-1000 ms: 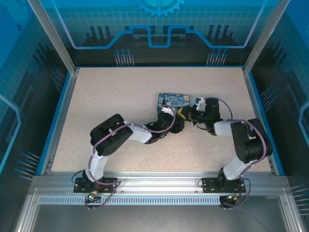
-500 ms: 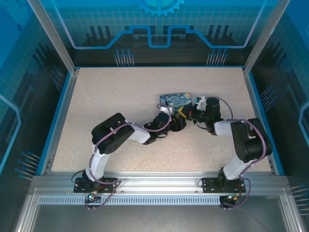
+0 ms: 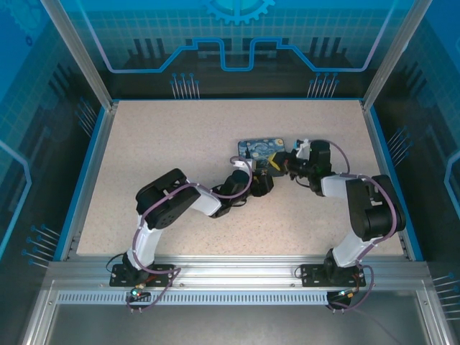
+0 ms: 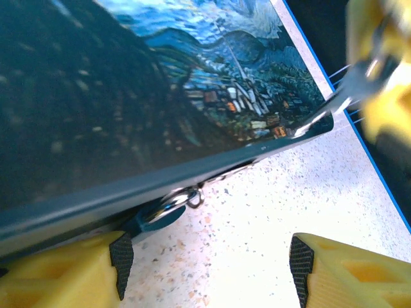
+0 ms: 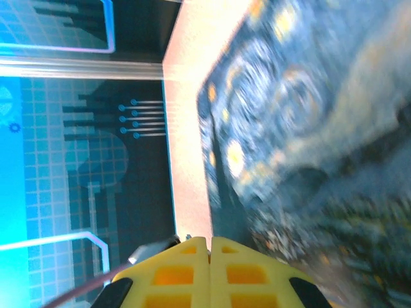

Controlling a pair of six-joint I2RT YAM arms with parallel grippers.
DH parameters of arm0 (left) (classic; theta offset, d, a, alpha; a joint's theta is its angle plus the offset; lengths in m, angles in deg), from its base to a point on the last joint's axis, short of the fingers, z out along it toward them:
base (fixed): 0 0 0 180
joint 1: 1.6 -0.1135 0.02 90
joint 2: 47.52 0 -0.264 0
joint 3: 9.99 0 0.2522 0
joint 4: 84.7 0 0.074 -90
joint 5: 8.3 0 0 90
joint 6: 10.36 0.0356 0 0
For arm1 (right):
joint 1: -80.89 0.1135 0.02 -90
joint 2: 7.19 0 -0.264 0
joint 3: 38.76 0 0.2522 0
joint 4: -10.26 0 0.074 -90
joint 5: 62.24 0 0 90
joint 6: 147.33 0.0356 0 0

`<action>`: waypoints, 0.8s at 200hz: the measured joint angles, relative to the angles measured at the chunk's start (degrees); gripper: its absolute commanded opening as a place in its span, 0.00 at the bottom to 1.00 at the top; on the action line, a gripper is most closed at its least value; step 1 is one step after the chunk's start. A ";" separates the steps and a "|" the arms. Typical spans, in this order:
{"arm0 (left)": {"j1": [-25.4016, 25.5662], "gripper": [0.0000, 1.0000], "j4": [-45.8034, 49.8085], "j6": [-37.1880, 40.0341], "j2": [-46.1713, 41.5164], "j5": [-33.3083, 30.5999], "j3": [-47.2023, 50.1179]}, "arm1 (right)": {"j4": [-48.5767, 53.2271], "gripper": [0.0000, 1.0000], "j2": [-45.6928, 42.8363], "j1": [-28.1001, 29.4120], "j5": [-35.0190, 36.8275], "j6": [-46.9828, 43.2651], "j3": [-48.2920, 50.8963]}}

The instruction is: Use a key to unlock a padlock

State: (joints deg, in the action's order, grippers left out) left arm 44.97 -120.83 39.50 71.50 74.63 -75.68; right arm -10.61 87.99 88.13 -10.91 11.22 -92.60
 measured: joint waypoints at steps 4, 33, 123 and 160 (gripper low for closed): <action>-0.07 0.67 -0.15 0.00 -0.17 -0.11 0.33 | 0.28 0.00 0.00 -0.22 0.00 0.00 -0.85; -0.37 0.68 -0.63 0.02 -0.87 -0.63 1.53 | 2.36 0.00 0.70 -1.05 0.09 -0.74 -6.84; -1.09 0.69 4.87 3.78 -2.05 -0.59 0.28 | 4.17 0.00 11.89 -4.92 -0.33 -2.03 -12.22; -1.09 0.69 12.00 6.91 -2.05 -0.61 -3.41 | 3.82 0.00 12.33 -4.92 -0.33 -2.19 -12.22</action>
State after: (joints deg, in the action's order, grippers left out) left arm 43.87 -108.83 46.41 69.45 74.01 -79.09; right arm -6.78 100.31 83.21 -11.24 9.04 -104.82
